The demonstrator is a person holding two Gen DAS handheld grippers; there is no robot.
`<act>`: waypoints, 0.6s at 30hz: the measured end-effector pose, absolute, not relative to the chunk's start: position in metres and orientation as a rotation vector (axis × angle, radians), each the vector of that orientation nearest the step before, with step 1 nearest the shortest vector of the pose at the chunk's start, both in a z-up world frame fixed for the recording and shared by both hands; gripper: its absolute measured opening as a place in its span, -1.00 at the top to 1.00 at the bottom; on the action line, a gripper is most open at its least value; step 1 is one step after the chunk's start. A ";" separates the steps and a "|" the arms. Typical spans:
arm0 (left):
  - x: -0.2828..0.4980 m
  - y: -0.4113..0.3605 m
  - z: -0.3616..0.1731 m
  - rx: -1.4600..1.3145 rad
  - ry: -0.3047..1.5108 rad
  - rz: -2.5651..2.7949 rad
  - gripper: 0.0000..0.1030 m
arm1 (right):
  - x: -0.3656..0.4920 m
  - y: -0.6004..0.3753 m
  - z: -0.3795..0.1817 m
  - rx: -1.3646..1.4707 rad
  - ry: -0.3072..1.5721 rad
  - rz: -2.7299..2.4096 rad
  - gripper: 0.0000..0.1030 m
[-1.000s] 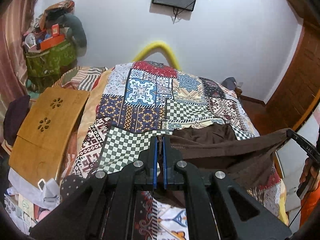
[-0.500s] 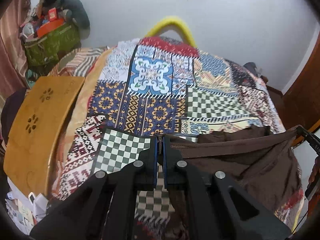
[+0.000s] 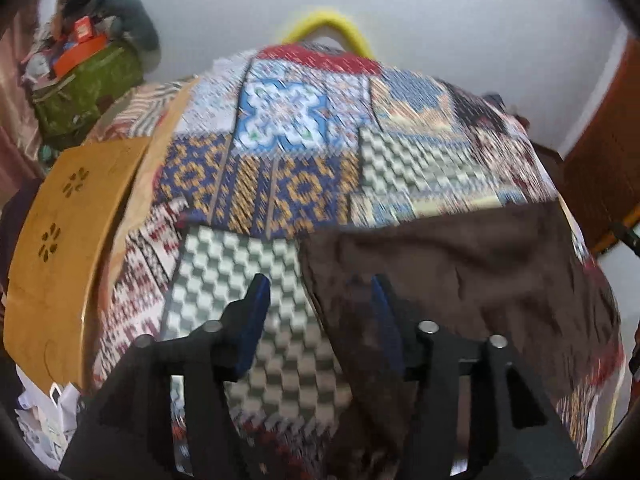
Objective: Fold small clothes
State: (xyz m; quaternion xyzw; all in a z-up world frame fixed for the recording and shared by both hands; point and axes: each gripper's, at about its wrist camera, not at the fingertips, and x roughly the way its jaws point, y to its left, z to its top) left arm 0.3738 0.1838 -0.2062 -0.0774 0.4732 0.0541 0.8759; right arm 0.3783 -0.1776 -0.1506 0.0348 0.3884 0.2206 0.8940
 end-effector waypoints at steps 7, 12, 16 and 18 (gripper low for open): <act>0.330 0.155 -0.236 -0.214 1.108 0.027 -0.30 | 0.318 -0.174 -0.176 0.087 0.874 0.524 -0.17; 0.317 0.148 -0.262 -0.271 1.158 0.018 -0.32 | 0.298 -0.173 -0.207 0.148 0.944 0.523 -0.17; 0.308 0.149 -0.269 -0.346 1.094 0.060 -0.18 | 0.303 -0.175 -0.223 0.263 0.983 0.530 0.31; 0.305 0.141 -0.263 -0.303 1.071 0.054 0.16 | 0.305 -0.172 -0.227 0.279 0.998 0.538 0.57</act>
